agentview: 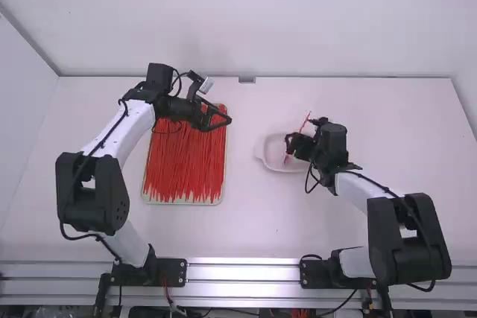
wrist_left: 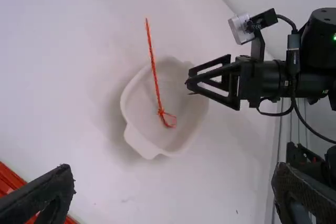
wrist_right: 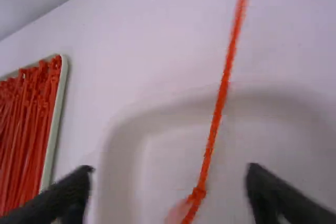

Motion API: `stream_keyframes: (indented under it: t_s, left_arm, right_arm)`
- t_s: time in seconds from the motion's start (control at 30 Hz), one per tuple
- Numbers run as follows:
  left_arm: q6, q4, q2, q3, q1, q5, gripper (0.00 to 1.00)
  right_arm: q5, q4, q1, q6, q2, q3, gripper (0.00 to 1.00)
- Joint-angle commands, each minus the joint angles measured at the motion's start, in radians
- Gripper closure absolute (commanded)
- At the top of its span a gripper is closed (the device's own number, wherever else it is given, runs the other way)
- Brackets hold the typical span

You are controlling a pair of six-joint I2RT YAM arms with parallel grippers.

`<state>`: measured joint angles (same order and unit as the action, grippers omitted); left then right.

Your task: Fasten the cable tie

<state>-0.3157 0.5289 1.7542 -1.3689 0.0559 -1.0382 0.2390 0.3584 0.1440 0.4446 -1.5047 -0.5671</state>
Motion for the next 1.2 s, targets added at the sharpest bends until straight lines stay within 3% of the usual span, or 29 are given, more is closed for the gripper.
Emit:
stream_keyframes:
  t_s: [0.0,0.33,0.73,1.17]
  left_arm:
    - [-0.012,-0.003,-0.004,0.006,-0.019,-0.018,0.01]
    - [-0.060,0.066,-0.053,0.006,-0.085,-0.014,0.01]
    - [0.092,0.187,-0.275,0.006,-0.080,0.328,0.01]
    - [0.140,0.202,-0.387,0.038,-0.066,0.428,0.03]
  right_arm:
    - [-0.005,-0.006,0.001,0.005,0.024,0.003,0.02]
    - [-0.049,-0.169,0.001,0.000,0.262,0.002,0.01]
    - [-0.060,-0.482,0.001,0.023,0.657,0.003,0.01]
    - [-0.082,-0.507,-0.021,0.002,0.781,0.027,0.03]
